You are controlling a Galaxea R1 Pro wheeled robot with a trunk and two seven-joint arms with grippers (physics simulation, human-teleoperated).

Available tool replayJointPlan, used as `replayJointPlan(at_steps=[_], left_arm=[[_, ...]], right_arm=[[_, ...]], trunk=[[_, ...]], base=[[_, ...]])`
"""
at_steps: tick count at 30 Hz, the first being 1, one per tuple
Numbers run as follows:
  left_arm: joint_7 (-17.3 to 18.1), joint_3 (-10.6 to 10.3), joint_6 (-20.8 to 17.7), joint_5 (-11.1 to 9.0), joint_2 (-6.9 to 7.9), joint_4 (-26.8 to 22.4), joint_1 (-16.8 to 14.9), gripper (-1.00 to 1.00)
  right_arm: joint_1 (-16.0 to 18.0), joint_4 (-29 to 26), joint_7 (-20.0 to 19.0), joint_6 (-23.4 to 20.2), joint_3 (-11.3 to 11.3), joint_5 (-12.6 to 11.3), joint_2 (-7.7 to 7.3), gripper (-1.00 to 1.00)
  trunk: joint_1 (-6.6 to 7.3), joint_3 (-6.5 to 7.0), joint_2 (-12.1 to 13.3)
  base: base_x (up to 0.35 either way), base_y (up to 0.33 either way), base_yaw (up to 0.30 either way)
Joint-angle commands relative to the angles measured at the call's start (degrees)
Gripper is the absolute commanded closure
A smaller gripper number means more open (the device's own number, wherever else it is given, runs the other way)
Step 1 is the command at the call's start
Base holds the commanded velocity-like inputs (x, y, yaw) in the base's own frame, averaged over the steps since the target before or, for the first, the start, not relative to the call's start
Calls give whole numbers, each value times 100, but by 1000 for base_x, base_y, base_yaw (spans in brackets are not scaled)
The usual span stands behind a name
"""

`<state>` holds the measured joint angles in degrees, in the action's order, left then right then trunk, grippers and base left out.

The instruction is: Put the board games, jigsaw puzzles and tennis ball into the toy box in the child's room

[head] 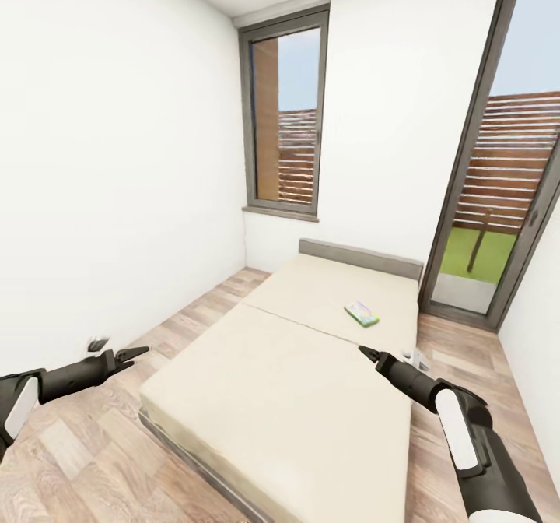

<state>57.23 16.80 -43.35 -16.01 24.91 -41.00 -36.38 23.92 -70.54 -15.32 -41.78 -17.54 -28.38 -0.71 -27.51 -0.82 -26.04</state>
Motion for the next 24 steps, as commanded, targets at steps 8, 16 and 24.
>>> replayJointPlan(at_steps=[8,16,24], left_arm=[[7,-8,-33,-16,-32,5,-8,-100],[-1,-10,-33,-16,-39,5,-8,-100],[7,-10,-33,-16,-39,5,-7,-100]], right_arm=[[5,-4,-23,-32,-6,8,1,-100],[5,-4,-8,-25,154,8,1,-100],[7,-4,-6,-24,185,8,-2,-100]], trunk=[[-3,-9,-9],[-3,-9,-9],[-3,-9,-9]], base=[[-1,-1,292],[-66,-88,292],[-46,-94,292]])
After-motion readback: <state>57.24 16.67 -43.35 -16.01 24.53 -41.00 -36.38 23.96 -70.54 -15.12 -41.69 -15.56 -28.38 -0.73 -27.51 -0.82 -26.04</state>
